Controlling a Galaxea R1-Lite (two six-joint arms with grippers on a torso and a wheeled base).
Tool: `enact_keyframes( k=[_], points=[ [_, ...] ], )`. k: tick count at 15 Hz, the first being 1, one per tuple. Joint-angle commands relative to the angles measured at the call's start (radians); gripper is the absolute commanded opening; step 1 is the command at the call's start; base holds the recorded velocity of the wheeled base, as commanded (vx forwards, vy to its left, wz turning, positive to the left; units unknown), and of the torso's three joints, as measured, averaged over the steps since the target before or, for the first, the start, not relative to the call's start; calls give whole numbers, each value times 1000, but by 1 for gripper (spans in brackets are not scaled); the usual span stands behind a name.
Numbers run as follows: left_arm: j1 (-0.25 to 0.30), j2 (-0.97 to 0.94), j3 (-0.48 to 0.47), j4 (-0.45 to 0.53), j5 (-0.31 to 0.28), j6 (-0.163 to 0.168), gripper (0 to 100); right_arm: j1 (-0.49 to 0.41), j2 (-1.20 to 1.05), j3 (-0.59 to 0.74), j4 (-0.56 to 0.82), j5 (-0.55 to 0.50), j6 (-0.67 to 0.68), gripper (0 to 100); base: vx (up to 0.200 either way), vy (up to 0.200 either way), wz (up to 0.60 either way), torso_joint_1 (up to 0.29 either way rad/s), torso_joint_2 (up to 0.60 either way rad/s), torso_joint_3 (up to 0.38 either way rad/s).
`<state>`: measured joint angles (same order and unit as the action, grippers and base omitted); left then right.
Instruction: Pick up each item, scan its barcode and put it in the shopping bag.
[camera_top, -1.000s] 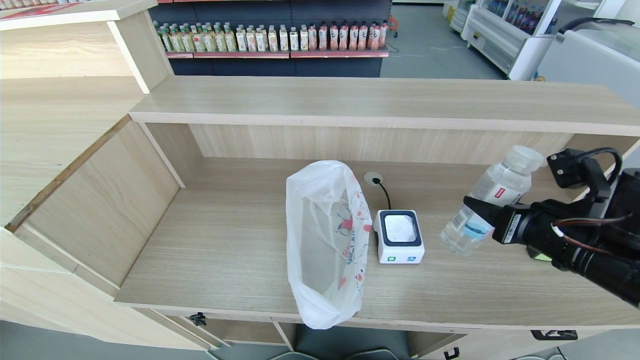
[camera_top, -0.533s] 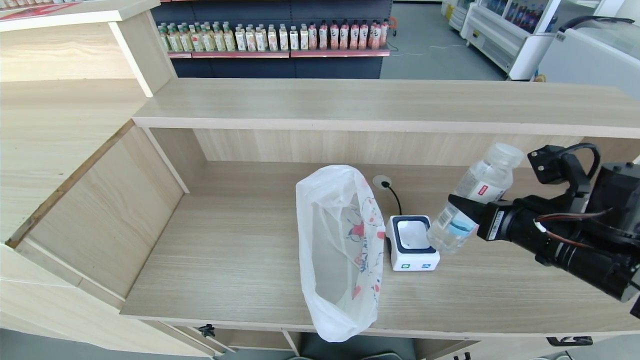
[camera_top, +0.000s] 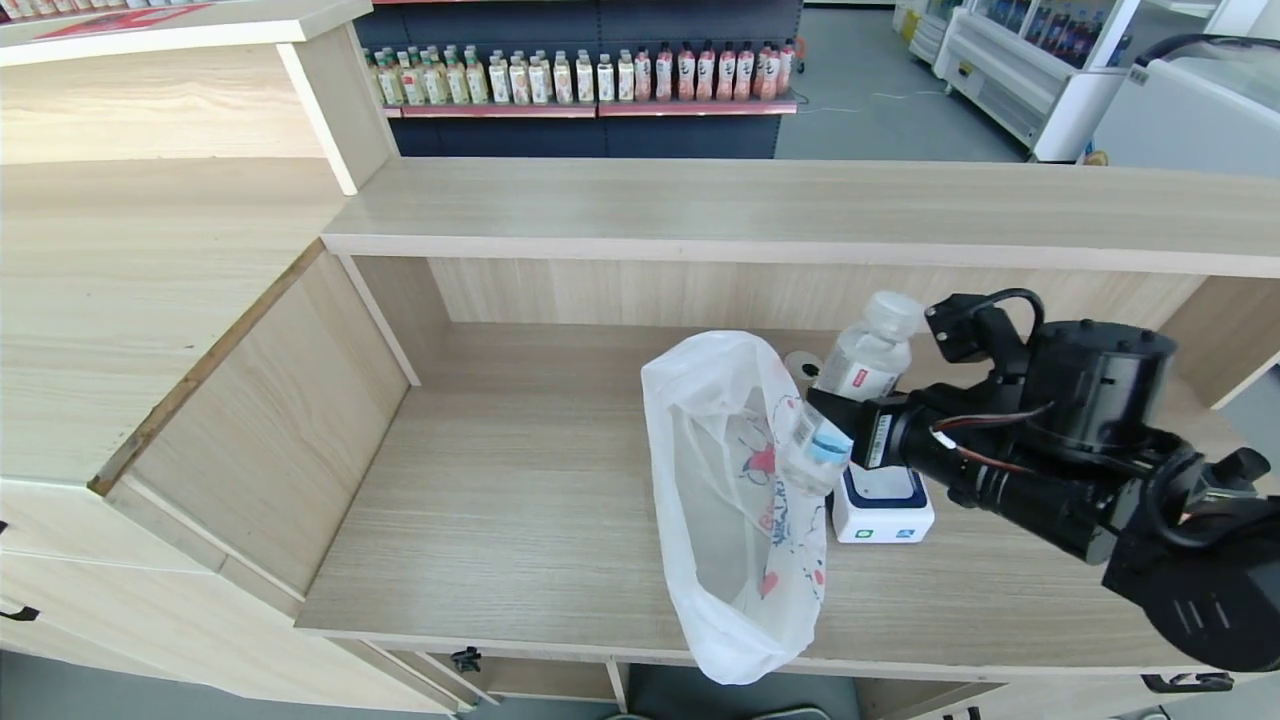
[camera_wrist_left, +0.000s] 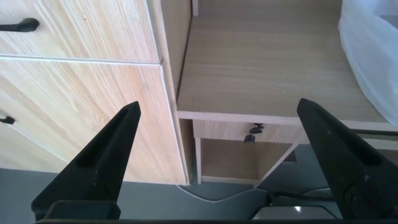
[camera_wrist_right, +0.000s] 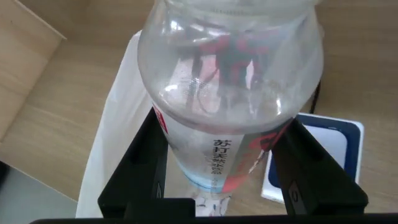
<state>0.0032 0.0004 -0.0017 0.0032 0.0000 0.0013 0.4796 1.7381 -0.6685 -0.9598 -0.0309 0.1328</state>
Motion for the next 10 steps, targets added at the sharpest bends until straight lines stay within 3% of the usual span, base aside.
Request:
enact_keyframes(
  k=[1,10],
  points=[
    [-2,0,0,0,0,0,100,53,178,-57,-79,-3,-4,0,0,0,0,0,0,0],
    [0,0,0,0,0,0,100,73,416,-49,-338,-27,-191,0,0,0,0,0,0,0]
  ],
)
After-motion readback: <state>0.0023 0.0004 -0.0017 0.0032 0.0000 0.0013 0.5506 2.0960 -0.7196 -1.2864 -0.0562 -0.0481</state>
